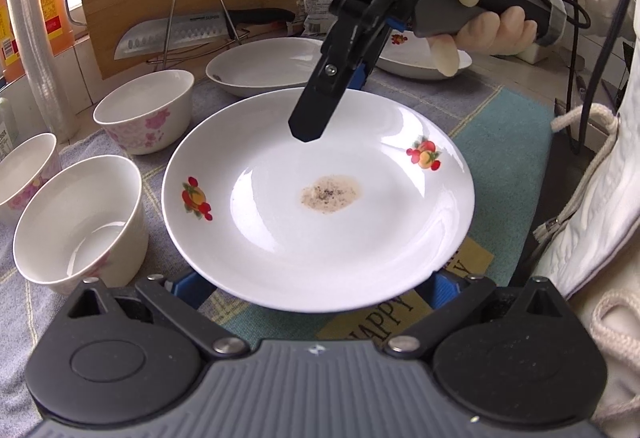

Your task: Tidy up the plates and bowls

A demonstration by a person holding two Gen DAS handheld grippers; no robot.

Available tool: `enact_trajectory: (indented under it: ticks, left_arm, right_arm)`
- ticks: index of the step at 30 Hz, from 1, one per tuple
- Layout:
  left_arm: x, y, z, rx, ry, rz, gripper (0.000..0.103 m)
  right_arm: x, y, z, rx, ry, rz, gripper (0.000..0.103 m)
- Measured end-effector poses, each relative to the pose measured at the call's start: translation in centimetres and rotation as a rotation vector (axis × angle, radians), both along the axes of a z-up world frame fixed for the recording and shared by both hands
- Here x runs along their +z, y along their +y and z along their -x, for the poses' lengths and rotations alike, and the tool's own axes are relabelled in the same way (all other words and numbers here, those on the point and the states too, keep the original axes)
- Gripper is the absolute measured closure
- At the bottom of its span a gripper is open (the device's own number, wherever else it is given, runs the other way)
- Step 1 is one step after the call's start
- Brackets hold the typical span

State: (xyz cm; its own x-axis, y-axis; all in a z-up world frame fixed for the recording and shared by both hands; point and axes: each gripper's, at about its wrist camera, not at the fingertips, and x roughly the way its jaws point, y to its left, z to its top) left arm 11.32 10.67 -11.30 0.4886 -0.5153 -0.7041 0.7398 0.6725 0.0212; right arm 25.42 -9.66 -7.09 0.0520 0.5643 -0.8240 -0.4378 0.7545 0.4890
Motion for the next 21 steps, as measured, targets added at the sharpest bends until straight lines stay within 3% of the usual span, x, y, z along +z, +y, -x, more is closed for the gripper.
enact_trajectory:
  ticks: [21]
  left_arm:
    - [2.2,-9.3,-1.1,-0.183,-0.037,0.007,0.002]
  right_arm:
    - [3.5,-11.6,3.9,-0.199,-0.116,0.003,0.008]
